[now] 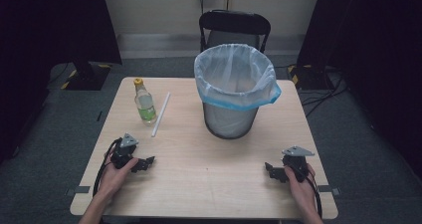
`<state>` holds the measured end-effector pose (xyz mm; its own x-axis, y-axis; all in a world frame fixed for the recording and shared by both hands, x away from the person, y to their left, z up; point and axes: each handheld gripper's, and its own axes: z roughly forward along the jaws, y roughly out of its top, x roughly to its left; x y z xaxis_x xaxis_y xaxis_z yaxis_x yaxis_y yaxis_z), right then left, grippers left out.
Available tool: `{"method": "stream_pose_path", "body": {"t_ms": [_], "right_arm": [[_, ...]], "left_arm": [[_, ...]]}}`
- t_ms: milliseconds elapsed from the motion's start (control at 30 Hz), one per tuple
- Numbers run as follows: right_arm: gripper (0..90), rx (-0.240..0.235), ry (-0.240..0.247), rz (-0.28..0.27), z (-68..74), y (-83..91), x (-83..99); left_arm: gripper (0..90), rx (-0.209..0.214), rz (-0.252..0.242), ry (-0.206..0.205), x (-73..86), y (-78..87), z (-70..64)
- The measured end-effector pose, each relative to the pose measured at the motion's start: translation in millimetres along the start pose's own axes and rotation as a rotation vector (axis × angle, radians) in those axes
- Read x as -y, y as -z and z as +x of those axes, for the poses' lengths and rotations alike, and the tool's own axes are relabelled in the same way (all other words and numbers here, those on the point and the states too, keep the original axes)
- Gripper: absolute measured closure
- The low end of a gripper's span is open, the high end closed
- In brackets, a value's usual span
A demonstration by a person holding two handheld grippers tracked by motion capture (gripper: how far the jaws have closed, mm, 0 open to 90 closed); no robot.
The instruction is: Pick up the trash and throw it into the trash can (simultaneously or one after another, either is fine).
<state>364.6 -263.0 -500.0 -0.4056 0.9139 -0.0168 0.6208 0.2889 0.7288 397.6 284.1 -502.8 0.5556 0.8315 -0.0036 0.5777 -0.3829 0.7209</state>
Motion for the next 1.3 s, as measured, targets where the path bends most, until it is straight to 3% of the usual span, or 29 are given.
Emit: {"method": "stream_pose_path", "body": {"t_ms": [167,500,700,967,1067,1200,1300], "right_arm": [[10.2,0.000,-0.001,0.000,-0.2,-0.1,0.0],[10.2,-0.001,0.000,0.000,-0.3,0.0,0.0],[10.2,-0.002,0.001,-0.001,-0.4,0.0,0.0],[10.3,-0.005,0.006,-0.002,-1.1,0.1,0.1],[10.4,-0.019,0.020,-0.002,-2.9,0.5,0.7],[10.4,-0.019,0.020,-0.002,-2.9,0.6,0.7],[10.4,-0.020,0.021,-0.002,-3.0,0.6,0.7]], "left_arm": [[3.9,-0.001,0.000,-0.004,-0.1,0.6,1.0],[16.0,-0.022,-0.015,0.015,1.1,4.5,4.3],[16.3,-0.021,-0.005,0.034,1.8,7.6,5.6],[16.8,-0.017,-0.057,0.071,-4.2,18.2,5.8],[16.6,-0.014,-0.101,0.086,-11.9,27.1,9.8],[16.5,-0.014,-0.153,0.071,-20.0,34.8,14.1],[16.3,-0.003,-0.153,0.056,-24.8,32.8,20.9]]}}
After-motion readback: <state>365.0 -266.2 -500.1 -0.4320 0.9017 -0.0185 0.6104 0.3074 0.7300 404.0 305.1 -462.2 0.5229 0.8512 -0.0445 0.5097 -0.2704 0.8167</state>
